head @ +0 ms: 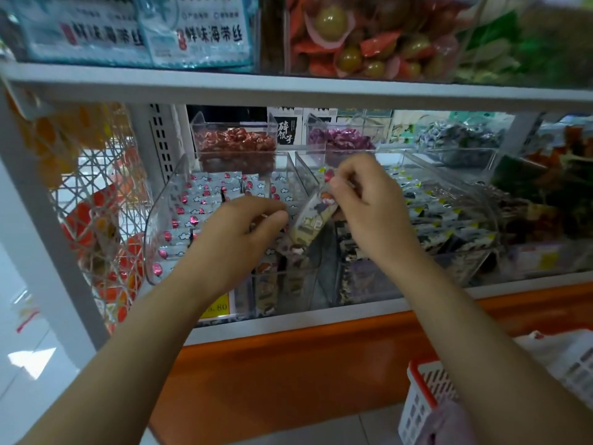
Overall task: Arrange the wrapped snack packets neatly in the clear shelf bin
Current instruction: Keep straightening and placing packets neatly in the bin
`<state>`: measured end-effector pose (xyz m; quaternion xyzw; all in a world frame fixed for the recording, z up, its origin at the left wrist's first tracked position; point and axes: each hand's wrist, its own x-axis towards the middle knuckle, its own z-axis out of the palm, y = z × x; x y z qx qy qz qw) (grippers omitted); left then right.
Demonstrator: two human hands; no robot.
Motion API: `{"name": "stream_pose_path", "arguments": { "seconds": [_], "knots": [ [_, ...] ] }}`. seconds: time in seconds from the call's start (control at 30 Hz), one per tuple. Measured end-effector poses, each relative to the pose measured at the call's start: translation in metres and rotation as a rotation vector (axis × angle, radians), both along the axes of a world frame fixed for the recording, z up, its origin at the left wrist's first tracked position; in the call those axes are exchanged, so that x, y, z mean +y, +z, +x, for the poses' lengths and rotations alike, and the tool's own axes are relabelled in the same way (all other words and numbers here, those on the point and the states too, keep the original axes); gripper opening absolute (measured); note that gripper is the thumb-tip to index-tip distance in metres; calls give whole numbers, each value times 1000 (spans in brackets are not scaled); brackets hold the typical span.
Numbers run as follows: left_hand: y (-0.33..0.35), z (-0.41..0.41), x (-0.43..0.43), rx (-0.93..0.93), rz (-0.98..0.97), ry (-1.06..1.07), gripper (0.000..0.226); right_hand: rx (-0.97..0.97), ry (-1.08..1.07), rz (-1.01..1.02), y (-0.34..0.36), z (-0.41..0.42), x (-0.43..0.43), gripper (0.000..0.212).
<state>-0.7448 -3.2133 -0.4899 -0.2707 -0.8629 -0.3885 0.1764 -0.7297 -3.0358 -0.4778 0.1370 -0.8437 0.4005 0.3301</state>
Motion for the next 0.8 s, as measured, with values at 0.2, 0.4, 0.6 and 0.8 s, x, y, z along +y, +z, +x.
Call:
{"name": "stream_pose_path", "arguments": {
  "seconds": [0.2, 0.4, 0.6, 0.8],
  "knots": [
    [1, 8, 1, -72, 98, -34, 30, -164, 94, -611, -1, 4, 6, 15],
    [2, 6, -5, -356, 479, -23, 20, -314, 319, -903, -6, 8, 10, 12],
    [7, 6, -3, -690, 902, -155, 16, -466, 454, -1111, -10, 10, 12, 12],
    [7, 5, -5, -748, 1023, -162, 15, -501, 533, -1112, -11, 10, 14, 18]
  ]
}}
